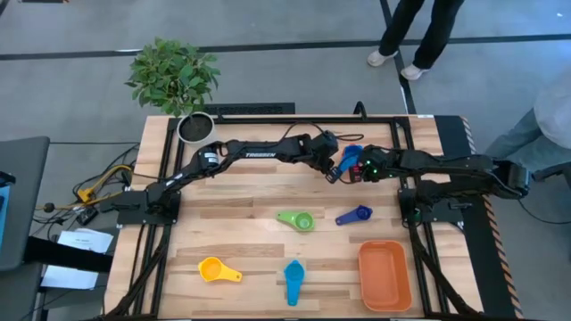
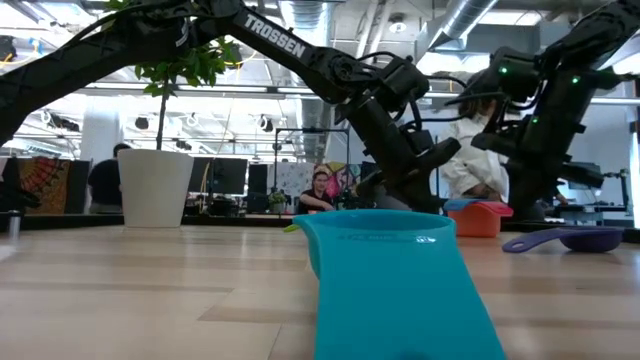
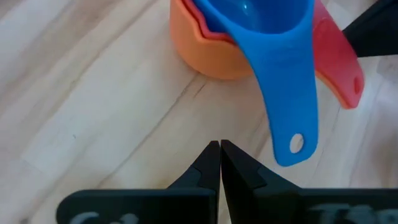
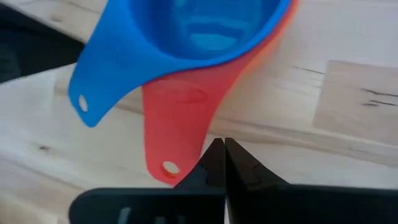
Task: Nest measuring cups in basket
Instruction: Stack the top light blue measuring cup on top of the red measuring cup
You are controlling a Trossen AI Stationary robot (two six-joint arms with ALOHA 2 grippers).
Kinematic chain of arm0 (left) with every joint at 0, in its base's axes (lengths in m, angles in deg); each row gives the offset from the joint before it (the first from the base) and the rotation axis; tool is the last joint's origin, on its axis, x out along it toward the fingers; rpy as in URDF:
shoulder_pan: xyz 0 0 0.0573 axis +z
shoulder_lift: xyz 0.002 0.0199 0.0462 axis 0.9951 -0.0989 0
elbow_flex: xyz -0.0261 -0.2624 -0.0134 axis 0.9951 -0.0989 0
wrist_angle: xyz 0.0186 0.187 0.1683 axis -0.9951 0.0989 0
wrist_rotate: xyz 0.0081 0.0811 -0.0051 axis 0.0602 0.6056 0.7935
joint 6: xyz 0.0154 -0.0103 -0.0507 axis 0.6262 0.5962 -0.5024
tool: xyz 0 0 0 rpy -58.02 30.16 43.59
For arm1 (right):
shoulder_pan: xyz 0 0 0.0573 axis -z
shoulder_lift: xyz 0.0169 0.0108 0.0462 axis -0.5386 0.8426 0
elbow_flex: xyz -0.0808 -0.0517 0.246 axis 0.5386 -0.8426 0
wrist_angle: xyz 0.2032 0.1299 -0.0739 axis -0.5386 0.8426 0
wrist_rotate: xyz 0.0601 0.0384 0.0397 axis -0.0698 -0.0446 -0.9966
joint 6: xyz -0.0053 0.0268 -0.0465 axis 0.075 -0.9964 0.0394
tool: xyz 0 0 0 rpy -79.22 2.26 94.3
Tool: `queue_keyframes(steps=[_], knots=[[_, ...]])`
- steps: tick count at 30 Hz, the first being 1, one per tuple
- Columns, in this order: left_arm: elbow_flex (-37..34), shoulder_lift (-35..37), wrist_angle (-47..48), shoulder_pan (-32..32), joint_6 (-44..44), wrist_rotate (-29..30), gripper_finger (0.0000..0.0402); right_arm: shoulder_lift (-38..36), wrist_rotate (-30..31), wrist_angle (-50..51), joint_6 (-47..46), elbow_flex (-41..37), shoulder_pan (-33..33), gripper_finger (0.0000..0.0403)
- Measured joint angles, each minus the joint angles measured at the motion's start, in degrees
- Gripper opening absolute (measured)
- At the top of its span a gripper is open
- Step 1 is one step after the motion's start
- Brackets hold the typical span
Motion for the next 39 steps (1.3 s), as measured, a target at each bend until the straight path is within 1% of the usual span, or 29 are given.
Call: queue_keyframes(steps=[2, 4, 8, 11, 15, 18, 25, 28, 32, 36, 39], knots=[[0.00, 0.00, -0.53, 0.10, 2.57, -0.37, 0.0000, 0.03, -0.72, -0.59, 1.52, 0.00, 0.04, 0.0008], [0.00, 0.00, -1.43, 0.40, 4.79, -2.00, 0.0000, 0.03, -1.58, -1.28, 2.97, 0.00, 0.10, 0.0005], [0.00, 0.01, -2.54, 1.17, 7.40, -7.85, 0.0000, 0.01, -4.10, -3.09, 5.63, 0.00, 0.84, 0.0005], [0.00, 0.02, -2.72, 1.70, 8.27, -10.50, 0.0000, 0.01, -5.37, -4.42, 6.57, 0.02, 1.21, 0.0009], [0.00, 0.02, -2.97, 2.21, 8.39, -13.50, 0.0000, 0.01, -5.80, -5.93, 7.22, 0.04, 1.25, 0.0005], [0.00, 0.02, -3.16, 2.29, 8.59, -16.05, 0.0000, 0.01, -7.26, -6.99, 8.35, 0.04, 1.58, 0.0005], [0.00, 0.07, -3.92, 2.29, 9.44, -18.43, 0.0000, -0.19, -10.72, -8.70, 10.16, 0.04, 2.34, 0.0006], [0.00, 0.09, -3.60, 2.33, 8.92, -18.28, 0.0000, -1.01, -10.66, -8.27, 7.84, 0.08, 2.15, 0.0005], [0.00, 0.13, -1.81, 2.72, 7.11, -18.11, 0.0000, -3.35, -9.55, -7.23, 1.31, 0.09, 1.07, 0.0010], [0.00, 1.18, 3.68, 3.44, 6.53, -17.98, 0.0000, -7.36, -7.90, -7.29, -3.63, 0.09, -1.48, 0.0007], [0.00, 3.32, 7.61, 3.91, 9.40, -16.64, 0.0000, -10.90, -6.09, -7.29, -6.31, 0.09, -3.85, 0.0007]])
